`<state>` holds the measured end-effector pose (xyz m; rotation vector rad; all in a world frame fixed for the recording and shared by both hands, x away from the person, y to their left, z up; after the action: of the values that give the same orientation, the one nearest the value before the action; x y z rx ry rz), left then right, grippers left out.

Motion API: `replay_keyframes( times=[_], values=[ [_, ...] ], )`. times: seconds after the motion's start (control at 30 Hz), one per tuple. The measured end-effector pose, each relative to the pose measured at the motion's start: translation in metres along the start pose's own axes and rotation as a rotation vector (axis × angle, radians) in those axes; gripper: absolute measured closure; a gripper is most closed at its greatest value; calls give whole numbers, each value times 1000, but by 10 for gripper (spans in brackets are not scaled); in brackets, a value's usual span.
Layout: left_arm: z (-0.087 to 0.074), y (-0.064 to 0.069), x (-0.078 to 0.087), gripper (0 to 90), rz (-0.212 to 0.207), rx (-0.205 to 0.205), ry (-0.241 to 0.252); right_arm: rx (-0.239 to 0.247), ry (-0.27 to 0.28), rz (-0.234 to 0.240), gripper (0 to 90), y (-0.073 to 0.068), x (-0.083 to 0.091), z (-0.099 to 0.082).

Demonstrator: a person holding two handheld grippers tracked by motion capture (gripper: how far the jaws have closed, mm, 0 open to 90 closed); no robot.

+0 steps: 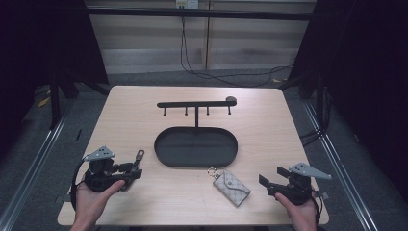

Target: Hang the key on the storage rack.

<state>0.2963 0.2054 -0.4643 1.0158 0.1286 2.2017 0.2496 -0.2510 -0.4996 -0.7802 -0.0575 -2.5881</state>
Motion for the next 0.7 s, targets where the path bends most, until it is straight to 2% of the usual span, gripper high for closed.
replay_keyframes(
  times=[0.17,0.3,0.43,0.47,0.7],
  values=[
    [7,0,-5,514,12,-13,-40,-2,-9,3,176,0,-1,-1],
    [15,-1,-11,517,3,-9,-74,5,-14,8,176,-1,-2,-1],
    [21,-4,-18,517,34,-24,-118,10,-18,12,177,-2,-2,-1],
    [24,-5,-19,521,28,-10,-134,9,-18,15,176,-2,-2,-1],
    [33,-10,-23,523,66,-25,-189,6,-26,21,176,-2,-3,-2]
  ],
)
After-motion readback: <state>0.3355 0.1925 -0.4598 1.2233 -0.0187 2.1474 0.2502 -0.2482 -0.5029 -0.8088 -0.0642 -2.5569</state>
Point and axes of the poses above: each handheld gripper's, and its own axes: x roughly backward along the jaws, z roughly out of its top, y roughly to its right, the point moved 7 cm from there along -x, roughly forward along the jaws, and after that the axes turned 8 degrees about x, right-handed, at the moved point
